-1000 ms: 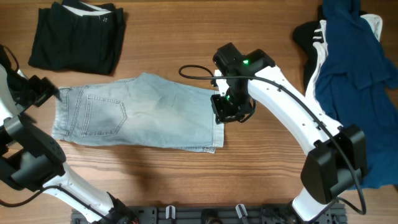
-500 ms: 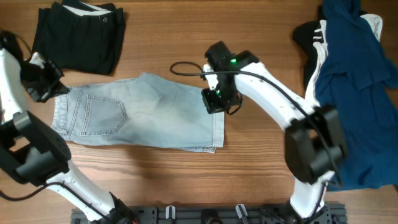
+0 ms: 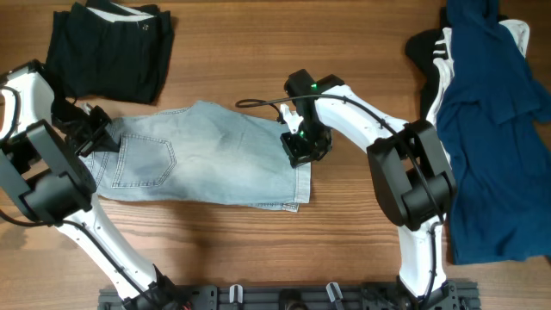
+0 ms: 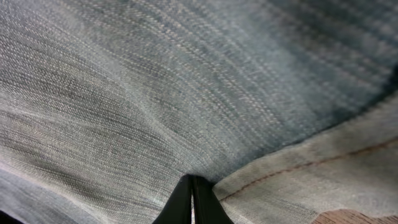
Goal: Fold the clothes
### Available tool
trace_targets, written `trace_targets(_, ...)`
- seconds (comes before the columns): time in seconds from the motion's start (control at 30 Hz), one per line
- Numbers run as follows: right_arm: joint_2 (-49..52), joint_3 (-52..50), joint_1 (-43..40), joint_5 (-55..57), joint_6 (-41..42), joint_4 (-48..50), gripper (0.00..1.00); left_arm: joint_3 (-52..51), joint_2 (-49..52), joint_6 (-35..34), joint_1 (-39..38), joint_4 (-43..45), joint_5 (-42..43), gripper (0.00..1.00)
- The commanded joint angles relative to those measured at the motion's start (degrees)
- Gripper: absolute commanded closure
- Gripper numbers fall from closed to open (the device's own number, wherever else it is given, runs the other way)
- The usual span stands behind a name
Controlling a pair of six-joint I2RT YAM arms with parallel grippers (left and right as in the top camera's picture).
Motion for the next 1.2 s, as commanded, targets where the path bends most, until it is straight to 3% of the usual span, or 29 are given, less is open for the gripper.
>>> trace_targets(0.0,5.6,-0.7,-2.6,5.2,1.6,1.0,0.96,-1.7,1.3,-6.0,0.2,1.0,-9.8,0.96)
trace_targets(0.07,7.1,-0.7,-4.1,5.4,5.3,1.0,0.96,-2.5,1.4,-11.8,0.7,2.3,-15.7,0.69)
trace_targets(0.1,8.0,-0.7,-5.1,5.4,6.8,0.9,0.96,-3.0,1.4,-13.0,0.9,2.8,-16.3,0.5)
trace_targets(0.23,8.6,-0.7,-9.1,11.3,13.1,0.2,0.96,-4.4,1.4,-13.8,1.0,3.0,-16.2,0.47)
trace_targets(0.3,8.6,-0.6,-11.5,11.6,13.9,0.2,0.96,-4.5,1.4,-13.8,1.0,2.0,-14.8,0.37)
trace_targets(0.53,8.6,-0.5,-19.1,13.8,13.8,0.4,0.96,-4.5,1.4,-11.6,-0.9,-1.2,-5.0,0.34)
trace_targets(0.7,8.5,0.6,-22.8,15.8,13.9,0.4,0.96,-4.5,1.4,-11.6,-8.9,-2.0,-0.3,0.35)
trace_targets(0.93,7.7,10.7,-27.0,19.3,15.5,-4.9,0.96,-4.4,0.0,-12.3,-20.2,-2.0,0.1,0.34)
trace_targets(1.13,0.2,15.6,-27.3,20.1,15.3,-9.1,0.95,-4.3,-5.7,-12.1,-17.7,2.7,-3.6,0.29)
trace_targets(1.17,-1.2,15.6,-27.3,20.1,15.4,-9.7,0.85,-4.3,-6.1,-12.1,-16.9,2.7,-3.6,0.27)
